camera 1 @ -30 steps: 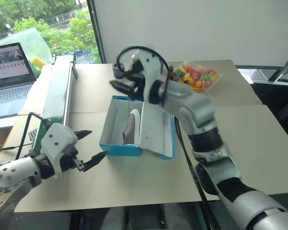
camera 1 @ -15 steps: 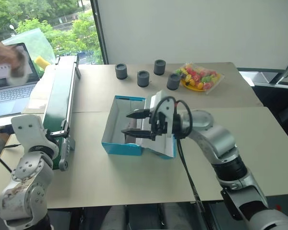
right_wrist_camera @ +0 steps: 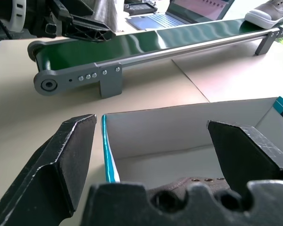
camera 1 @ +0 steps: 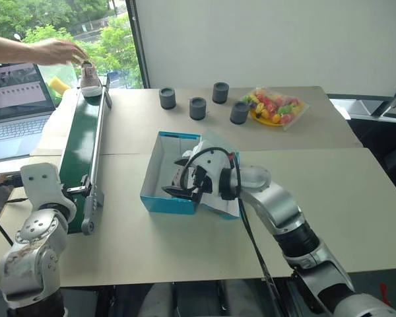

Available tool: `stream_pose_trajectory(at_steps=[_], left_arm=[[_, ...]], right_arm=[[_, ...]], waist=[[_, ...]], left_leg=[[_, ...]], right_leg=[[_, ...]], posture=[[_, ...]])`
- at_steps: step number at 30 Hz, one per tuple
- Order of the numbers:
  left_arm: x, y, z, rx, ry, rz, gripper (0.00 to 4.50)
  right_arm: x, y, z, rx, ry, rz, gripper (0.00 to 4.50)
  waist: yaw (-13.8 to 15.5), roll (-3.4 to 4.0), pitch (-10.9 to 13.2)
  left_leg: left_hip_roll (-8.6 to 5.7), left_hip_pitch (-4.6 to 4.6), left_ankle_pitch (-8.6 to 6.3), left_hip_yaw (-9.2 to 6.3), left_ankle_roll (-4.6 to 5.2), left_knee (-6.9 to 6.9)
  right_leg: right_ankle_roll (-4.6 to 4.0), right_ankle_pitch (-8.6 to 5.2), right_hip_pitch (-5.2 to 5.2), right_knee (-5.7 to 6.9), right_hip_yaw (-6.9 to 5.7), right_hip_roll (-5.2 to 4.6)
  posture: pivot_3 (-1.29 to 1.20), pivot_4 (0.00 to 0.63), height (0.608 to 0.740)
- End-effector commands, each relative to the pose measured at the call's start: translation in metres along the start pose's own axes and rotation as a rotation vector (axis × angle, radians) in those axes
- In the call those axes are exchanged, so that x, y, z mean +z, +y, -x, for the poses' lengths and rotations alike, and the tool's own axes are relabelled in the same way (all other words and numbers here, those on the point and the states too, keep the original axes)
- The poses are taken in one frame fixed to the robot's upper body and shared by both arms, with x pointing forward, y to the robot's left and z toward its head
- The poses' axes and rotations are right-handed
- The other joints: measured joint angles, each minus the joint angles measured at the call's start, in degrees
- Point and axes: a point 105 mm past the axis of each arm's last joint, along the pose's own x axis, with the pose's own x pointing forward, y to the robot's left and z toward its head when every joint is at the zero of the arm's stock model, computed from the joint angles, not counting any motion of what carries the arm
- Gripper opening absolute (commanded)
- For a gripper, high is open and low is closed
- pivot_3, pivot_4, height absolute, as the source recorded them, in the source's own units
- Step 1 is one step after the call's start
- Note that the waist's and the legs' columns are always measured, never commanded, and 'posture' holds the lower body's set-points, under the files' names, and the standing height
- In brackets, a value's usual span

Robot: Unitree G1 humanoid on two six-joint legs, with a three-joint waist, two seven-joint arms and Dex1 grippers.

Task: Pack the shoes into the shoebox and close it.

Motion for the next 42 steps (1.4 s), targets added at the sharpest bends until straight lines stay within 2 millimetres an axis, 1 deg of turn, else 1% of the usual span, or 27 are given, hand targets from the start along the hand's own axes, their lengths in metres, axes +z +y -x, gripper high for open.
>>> stream_pose_trajectory(at_steps=[1, 7, 22, 42], left_arm=[[0.013, 0.001, 0.0, 0.009, -0.05, -0.033, 4.5], [0.012, 0.005, -0.002, 0.021, -0.046, -0.04, 4.5], [0.007, 0.0, -0.007, 0.011, -0.014, -0.015, 4.5], [-0.006, 0.004, -0.01, 0.046, 0.045, -0.015, 4.5]], right_arm=[[0.016, 0.001, 0.003, -0.012, -0.055, 0.005, 4.48], [0.017, 0.004, 0.002, 0.0, -0.051, 0.0, 4.48], [0.023, 0.008, 0.003, -0.007, -0.07, -0.024, 4.48], [0.024, 0.01, 0.003, 0.006, -0.068, -0.03, 4.48]], waist=[[0.0, 0.0, 0.0], [0.0, 0.0, 0.0], [0.0, 0.0, 0.0], [0.0, 0.0, 0.0]], left_leg=[[0.0, 0.0, 0.0, 0.0, 0.0, 0.0], [0.0, 0.0, -0.01, -0.02, -0.01, 0.0], [0.0, -0.01, -0.01, -0.04, -0.01, 0.0], [0.0, 0.0, -0.01, -0.05, -0.01, 0.0]], right_leg=[[0.0, 0.0, 0.0, 0.0, 0.0, -0.01], [0.0, 0.0, -0.02, -0.01, 0.0, 0.0], [0.0, 0.0, -0.02, 0.0, 0.0, -0.01], [0.0, 0.0, -0.02, 0.0, 0.0, -0.01]], posture=[[0.0, 0.15, 0.74], [0.0, 0.15, 0.74], [0.0, 0.15, 0.74], [0.0, 0.15, 0.74]])
